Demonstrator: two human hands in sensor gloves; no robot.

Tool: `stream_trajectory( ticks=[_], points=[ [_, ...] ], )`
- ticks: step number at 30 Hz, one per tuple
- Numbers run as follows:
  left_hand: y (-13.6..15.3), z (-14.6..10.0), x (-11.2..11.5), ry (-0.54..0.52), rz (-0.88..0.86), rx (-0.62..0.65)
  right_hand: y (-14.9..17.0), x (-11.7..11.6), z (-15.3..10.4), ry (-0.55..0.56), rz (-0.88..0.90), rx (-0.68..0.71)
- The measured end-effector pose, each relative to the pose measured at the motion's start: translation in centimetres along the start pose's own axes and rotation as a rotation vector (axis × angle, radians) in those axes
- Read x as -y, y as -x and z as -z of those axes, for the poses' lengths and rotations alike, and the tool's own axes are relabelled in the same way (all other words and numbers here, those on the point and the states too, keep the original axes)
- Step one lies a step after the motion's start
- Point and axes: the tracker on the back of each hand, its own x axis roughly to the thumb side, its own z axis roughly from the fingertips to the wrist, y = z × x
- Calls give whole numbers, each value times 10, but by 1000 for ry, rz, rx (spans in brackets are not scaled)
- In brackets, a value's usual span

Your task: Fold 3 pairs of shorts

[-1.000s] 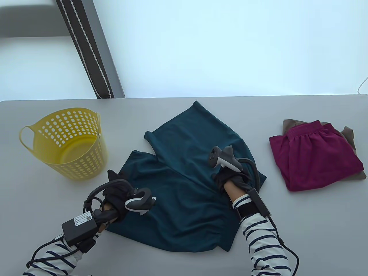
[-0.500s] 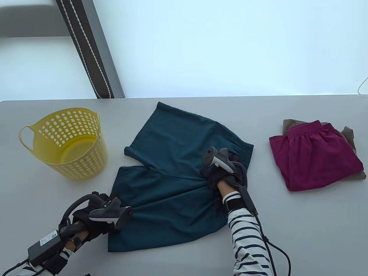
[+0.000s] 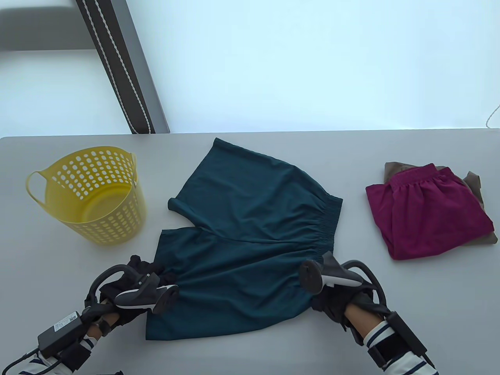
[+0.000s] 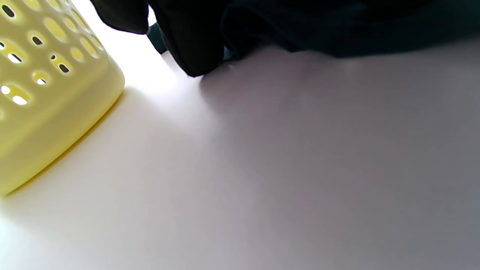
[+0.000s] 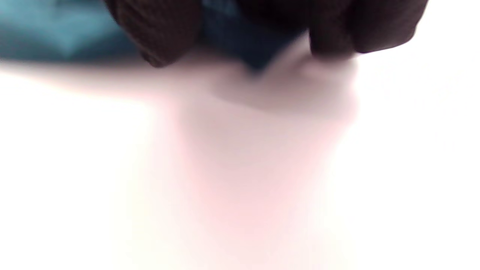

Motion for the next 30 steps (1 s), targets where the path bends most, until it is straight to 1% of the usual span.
stream_trajectory(
  ticks=[1,2,3,6,8,11,13,15,16,17,19,21,23,24,25,27,29,30],
  points=[
    [1,0,0,-13,0,-7,-4,-4,-4,85,-98,-33],
    [2,1,-1,-28,-6,-17,-9,-5,-5,196,-177,-47],
    [3,2,-2,-46,-11,-32,-12,-6,-6,270,-205,-51],
    [4,3,-1,-115,15,-74,-17,-5,-6,315,-215,-61],
    [3,3,-1,-151,37,-82,-22,-6,-6,399,-269,-82],
    [3,3,-1,-155,41,-79,-27,-8,-7,503,-381,-97],
    [5,3,-1,-165,30,-78,-26,-8,-7,529,-378,-101],
    [7,2,0,-191,8,-76,-22,-5,-8,581,-342,-122],
    [8,1,0,-200,6,-73,-20,-3,-8,588,-323,-129],
    [10,-1,-2,-205,21,-67,-12,2,-11,602,-254,-145],
    [16,-7,-8,-226,42,-94,-2,9,-19,652,-155,-145],
    [22,-14,-19,-237,16,-95,4,18,-29,679,-136,-135],
    [27,-24,-31,-230,-18,-39,11,28,-42,681,-127,-127],
    [29,-30,-39,-232,-40,10,15,32,-48,654,-112,-106],
    [29,-33,-43,-227,-49,44,19,36,-54,610,-77,-74],
    [25,-44,-55,-177,-74,159,30,43,-65,514,30,-6],
    [20,-56,-67,-99,-135,273,46,47,-76,383,168,79],
    [19,-59,-70,-84,-158,306,49,48,-78,364,194,94]
  ],
)
